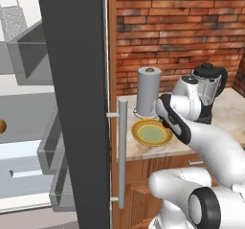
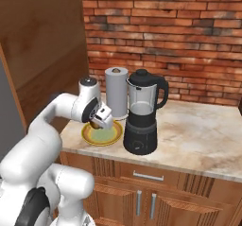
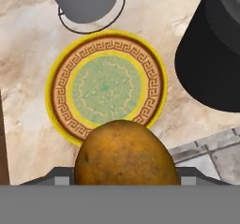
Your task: Pick the apple and mango from the fridge and place them on the plate next to the blender to make a fruit smoothie.
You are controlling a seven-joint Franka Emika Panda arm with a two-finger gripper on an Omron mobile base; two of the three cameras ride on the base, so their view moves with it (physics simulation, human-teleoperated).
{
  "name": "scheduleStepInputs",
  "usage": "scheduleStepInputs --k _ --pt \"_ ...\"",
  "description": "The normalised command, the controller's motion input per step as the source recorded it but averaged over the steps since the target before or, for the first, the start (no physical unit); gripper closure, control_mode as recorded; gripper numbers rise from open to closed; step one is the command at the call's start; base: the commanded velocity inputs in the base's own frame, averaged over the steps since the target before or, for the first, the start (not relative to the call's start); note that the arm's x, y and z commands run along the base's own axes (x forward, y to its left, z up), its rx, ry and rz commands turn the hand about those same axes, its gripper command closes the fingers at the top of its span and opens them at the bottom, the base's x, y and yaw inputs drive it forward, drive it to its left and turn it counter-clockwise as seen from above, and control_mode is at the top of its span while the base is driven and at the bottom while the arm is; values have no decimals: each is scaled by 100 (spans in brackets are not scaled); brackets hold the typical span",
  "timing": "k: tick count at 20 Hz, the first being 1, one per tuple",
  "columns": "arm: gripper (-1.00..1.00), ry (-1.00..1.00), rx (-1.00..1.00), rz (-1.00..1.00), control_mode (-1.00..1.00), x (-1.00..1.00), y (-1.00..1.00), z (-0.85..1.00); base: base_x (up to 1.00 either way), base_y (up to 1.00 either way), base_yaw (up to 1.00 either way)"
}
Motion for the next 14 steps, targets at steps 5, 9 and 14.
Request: scheduleStepInputs --k 5,9,14 --pt "100 0 -3 0 -100 46 0 -48 0 0 0" --pt "100 0 -4 0 -100 18 0 -63 0 0 0" --pt "-100 0 -4 0 -100 23 0 -42 0 0 0"
